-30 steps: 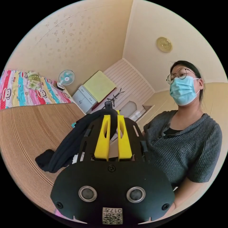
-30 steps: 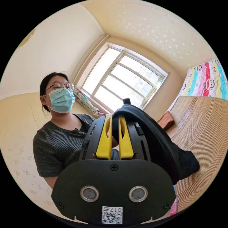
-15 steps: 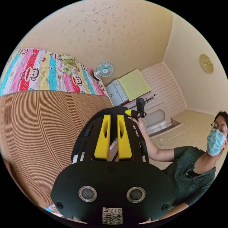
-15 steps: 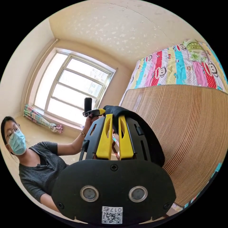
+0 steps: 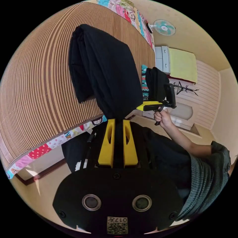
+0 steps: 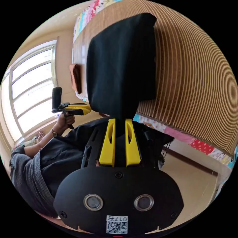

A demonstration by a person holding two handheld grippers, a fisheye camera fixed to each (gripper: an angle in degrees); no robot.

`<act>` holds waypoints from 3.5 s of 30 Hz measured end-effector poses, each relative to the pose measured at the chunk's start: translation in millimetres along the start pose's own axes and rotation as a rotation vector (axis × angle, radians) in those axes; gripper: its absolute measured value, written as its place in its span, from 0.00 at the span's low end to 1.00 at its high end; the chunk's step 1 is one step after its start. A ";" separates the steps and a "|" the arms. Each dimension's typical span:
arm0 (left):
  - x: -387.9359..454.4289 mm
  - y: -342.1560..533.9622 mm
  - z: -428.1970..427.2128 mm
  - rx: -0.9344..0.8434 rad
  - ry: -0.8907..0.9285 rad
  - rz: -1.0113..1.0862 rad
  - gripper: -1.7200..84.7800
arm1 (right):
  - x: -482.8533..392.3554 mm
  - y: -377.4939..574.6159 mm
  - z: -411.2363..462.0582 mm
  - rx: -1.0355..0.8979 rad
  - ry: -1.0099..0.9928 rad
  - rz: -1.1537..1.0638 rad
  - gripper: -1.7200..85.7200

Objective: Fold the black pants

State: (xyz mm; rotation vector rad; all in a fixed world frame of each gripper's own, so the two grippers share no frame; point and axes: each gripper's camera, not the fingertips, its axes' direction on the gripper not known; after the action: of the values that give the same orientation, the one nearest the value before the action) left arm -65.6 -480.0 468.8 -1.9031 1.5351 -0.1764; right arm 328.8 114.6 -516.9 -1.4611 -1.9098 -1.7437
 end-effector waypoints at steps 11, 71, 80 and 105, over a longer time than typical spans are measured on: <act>-32.7 -80.3 -50.9 0.270 -0.053 -0.110 0.23 | 19.6 -107.2 -68.1 0.082 -0.153 0.001 0.26; -0.9 274.7 -118.0 0.543 0.059 -0.131 0.13 | -144.4 -40.9 -33.4 -0.021 -0.405 -0.266 0.15; -50.8 460.3 -236.1 0.736 0.058 -0.102 0.13 | -262.4 -38.0 77.8 -0.049 -0.446 -0.353 0.15; -192.3 490.8 -450.0 0.680 0.130 -0.240 0.13 | -283.0 -193.2 253.2 -0.074 -0.487 -0.132 0.15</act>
State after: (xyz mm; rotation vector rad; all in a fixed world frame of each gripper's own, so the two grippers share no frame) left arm -746.6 -529.7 587.6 -1.5254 1.1139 -0.8309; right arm 448.4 208.0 -915.0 -1.9740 -2.2312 -1.6337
